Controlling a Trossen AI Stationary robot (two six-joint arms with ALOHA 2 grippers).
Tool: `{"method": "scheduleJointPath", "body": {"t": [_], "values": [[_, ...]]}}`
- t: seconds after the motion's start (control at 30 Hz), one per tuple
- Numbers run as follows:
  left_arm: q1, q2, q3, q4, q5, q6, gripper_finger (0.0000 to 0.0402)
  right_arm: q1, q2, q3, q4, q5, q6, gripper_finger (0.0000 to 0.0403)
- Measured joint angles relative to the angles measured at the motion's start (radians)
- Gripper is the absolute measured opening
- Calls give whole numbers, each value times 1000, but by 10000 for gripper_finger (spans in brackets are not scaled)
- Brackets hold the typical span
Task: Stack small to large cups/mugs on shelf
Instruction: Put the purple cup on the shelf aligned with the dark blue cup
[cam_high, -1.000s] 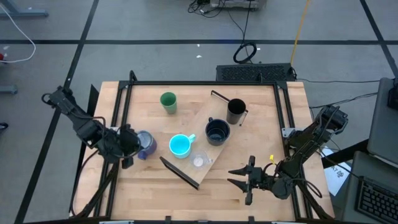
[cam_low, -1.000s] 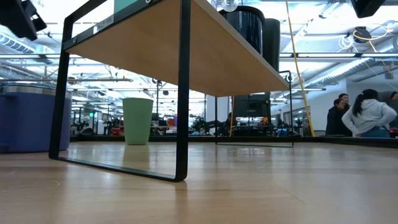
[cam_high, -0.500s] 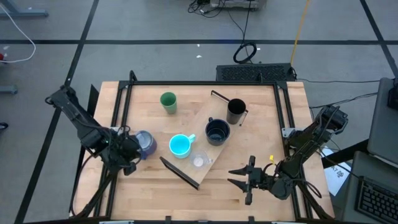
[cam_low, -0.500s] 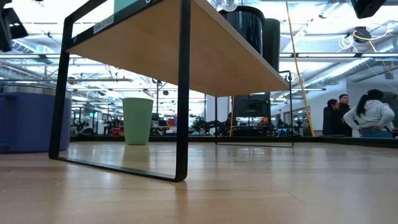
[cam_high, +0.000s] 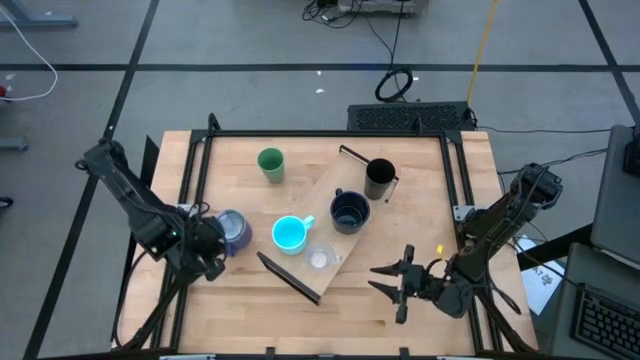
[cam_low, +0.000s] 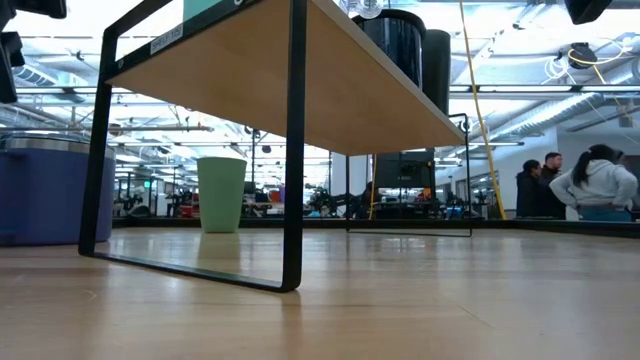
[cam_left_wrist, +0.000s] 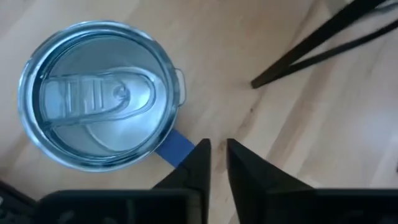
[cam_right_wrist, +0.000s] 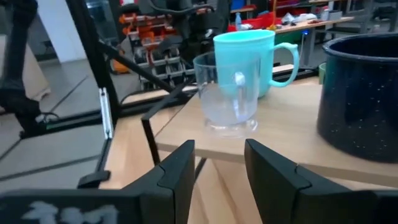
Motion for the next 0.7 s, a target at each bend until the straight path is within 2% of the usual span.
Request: {"method": "scheduleJointPath", "body": {"t": [0.27,0.57,0.7], "values": [[-1,49,0,-2,9,-130,112,-1,0,0,-22,0,-3,130],[-7,59,0,-1,24,-116,115,-3,0,0,-21,0,-3,130],[-6,57,0,0,21,-93,115,-4,0,0,38,7,58,130]]}}
